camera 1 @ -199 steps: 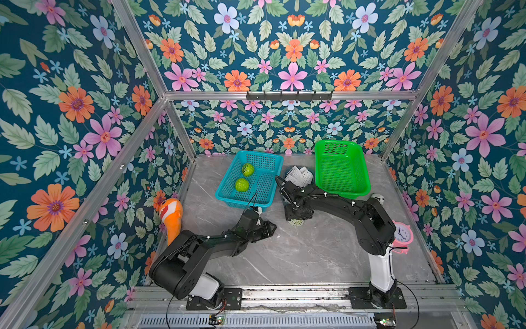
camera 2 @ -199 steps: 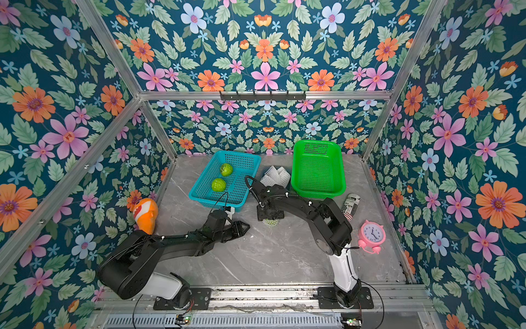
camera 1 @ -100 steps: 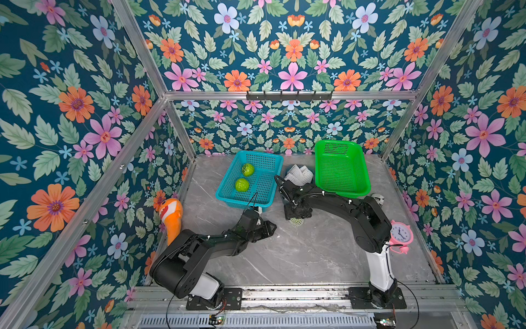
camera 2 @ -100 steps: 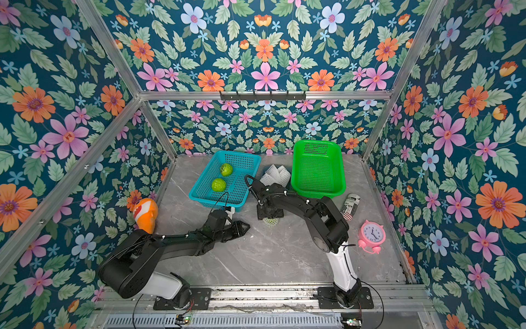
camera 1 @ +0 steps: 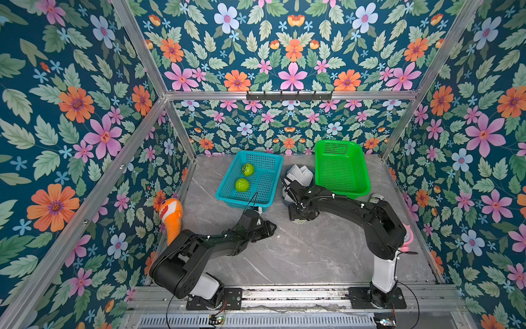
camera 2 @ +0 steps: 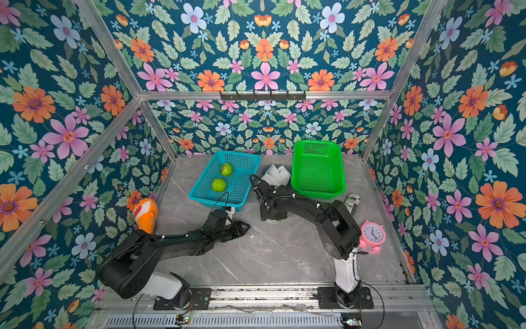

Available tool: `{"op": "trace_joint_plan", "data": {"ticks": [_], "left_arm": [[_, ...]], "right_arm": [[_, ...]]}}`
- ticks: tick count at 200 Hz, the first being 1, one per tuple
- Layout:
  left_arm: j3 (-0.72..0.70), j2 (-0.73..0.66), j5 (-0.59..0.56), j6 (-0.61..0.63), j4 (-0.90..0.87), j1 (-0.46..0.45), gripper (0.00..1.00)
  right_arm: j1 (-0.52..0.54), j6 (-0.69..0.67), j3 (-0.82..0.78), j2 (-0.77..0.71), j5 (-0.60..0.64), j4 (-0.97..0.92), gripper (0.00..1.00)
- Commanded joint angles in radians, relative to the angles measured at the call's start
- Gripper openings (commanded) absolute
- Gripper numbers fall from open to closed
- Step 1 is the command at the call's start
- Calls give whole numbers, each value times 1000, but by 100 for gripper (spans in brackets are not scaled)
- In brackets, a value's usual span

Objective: Sleeve custard apples in foam nets
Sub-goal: Pick up the custard apple from the center of the board.

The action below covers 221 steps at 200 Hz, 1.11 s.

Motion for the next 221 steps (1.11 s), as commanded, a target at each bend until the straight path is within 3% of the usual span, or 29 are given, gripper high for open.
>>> {"op": "trace_joint_plan", "data": {"ticks": [1, 63, 146, 186, 221], "left_arm": [[-1, 0, -25, 7, -143, 1, 49], [31, -76, -20, -2, -195, -3, 49], [92, -259, -21, -13, -297, -22, 50], [161, -346, -41, 11, -360, -26, 51], [227, -379, -17, 22, -377, -26, 51]], "right_arm": [[1, 31, -52, -73, -30, 67, 66], [-40, 86, -286, -339, -136, 316, 66], [-182, 142, -474, -687, -420, 586, 66], [-240, 158, -474, -771, -532, 615, 66], [-291, 235, -535, -826, -636, 753, 66]]}}
